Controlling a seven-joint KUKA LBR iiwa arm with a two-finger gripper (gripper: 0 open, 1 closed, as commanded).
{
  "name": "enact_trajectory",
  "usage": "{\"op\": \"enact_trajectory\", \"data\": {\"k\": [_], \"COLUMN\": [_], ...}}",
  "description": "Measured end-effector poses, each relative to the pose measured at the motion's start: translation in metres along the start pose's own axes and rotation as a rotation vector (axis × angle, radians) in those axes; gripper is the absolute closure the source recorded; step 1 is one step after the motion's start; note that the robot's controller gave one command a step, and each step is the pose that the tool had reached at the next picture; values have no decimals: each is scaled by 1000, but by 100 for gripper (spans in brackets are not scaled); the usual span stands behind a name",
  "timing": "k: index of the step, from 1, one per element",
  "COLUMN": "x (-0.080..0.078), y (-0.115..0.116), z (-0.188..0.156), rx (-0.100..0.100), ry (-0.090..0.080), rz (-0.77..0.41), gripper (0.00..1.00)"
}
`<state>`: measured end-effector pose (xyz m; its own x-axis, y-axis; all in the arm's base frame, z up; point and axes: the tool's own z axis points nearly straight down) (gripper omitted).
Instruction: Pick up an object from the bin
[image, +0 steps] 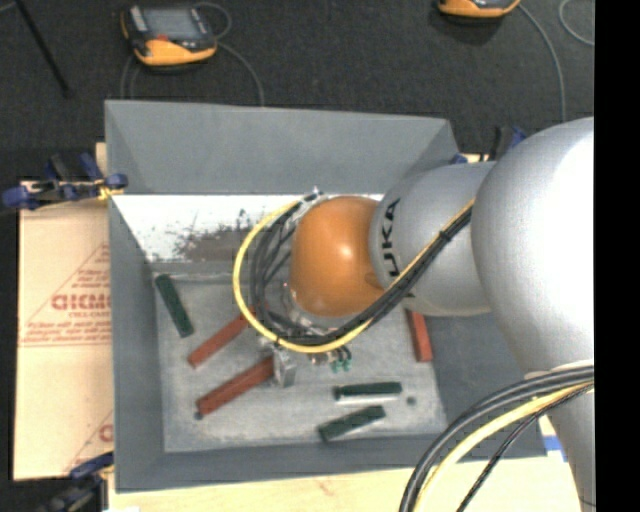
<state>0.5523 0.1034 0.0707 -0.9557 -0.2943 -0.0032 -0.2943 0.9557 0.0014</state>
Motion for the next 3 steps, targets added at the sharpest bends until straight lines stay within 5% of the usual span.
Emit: {"op": "enact_trajectory", "data": {"k": [1, 2, 3], "x": [0, 18, 18], "y": [0, 71, 71], "z": [0, -55, -55], "rx": [0, 0, 0], "ry": [0, 0, 0], "rz": [0, -27, -26], "gripper": [100, 0, 0]}}
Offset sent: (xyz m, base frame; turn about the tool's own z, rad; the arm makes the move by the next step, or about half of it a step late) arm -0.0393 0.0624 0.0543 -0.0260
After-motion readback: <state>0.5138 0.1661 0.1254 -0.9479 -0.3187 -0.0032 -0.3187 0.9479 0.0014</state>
